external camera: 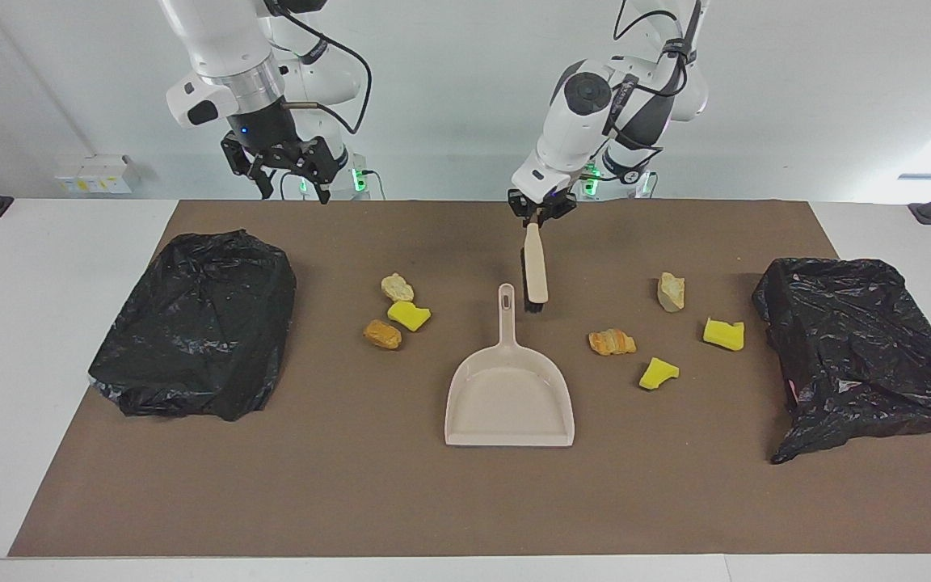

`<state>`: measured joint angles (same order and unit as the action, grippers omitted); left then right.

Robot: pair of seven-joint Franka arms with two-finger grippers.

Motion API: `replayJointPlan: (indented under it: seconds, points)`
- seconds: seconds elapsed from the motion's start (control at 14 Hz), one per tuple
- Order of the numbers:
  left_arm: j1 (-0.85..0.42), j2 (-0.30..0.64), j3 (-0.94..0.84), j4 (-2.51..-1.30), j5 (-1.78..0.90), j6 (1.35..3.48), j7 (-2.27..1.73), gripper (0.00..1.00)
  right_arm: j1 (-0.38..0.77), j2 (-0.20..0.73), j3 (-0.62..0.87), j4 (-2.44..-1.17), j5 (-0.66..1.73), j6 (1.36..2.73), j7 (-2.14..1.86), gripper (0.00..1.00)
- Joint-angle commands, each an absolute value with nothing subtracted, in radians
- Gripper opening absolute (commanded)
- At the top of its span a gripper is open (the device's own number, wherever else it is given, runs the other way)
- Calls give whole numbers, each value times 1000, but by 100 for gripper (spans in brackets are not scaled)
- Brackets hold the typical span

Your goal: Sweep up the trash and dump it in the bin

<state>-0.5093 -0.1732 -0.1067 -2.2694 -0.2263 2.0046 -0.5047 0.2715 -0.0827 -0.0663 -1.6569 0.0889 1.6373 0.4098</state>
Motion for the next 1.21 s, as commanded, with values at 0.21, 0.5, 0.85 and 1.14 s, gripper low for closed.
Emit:
replayJointPlan:
  seconds: [0.21, 0.5, 0.85, 1.14]
  points:
    - [-304, -199, -109, -2283, -88, 1971, -508, 0, 418, 12, -64, -1658, 100, 1745, 458, 100]
    - [-171, -262, -107, -2330, -40, 1927, -518, 0, 570, 231, -64, -1635, 84, 1945, 648, 100]
    - [18, -391, -107, -2486, 24, 1933, -506, 0, 687, 391, -64, -1637, 87, 2113, 754, 100]
    - [58, -459, -110, -2591, 29, 1956, -486, 0, 721, 459, -64, -1646, 77, 2198, 766, 100]
